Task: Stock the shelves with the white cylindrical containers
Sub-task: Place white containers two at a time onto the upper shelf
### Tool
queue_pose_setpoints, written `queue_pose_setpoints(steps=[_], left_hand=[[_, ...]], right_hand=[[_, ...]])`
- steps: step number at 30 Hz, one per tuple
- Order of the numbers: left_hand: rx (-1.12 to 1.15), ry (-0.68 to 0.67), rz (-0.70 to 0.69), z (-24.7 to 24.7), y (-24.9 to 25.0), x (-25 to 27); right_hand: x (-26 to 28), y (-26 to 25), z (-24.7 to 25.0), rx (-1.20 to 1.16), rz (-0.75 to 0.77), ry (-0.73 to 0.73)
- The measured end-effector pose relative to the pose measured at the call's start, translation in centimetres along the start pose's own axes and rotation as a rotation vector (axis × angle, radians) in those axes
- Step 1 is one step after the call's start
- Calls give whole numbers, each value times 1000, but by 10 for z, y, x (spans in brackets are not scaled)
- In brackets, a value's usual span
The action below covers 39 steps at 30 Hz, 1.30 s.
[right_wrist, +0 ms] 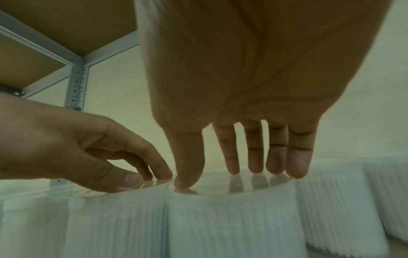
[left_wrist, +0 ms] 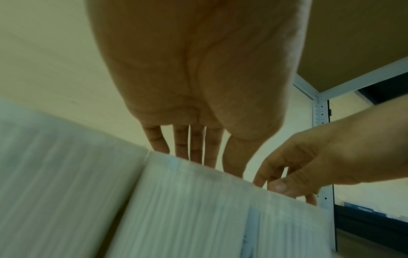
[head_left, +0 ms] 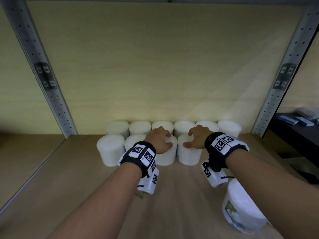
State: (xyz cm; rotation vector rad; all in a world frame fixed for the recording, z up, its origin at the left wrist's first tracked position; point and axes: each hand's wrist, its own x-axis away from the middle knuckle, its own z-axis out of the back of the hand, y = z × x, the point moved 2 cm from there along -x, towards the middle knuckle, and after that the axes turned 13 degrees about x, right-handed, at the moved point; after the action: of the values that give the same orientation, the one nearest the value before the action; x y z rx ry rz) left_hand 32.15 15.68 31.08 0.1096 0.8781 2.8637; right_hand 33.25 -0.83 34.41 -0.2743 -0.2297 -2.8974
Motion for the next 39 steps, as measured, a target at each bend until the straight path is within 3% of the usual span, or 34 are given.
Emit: queue_pose_setpoints(steps=[14, 19, 29, 39], left_hand=[[-3, 21, -17, -3, -2, -1], [-1, 27, -28, -3, -3, 0], [0, 21, -30, -4, -3, 0], [4, 28, -31, -4, -3, 0]], right_hand=[[-5, 3, 0, 7, 107, -67], [-6, 3, 3, 22, 46, 35], [-7, -2, 0, 83, 38, -45], [-10, 0, 4, -38, 173, -96]])
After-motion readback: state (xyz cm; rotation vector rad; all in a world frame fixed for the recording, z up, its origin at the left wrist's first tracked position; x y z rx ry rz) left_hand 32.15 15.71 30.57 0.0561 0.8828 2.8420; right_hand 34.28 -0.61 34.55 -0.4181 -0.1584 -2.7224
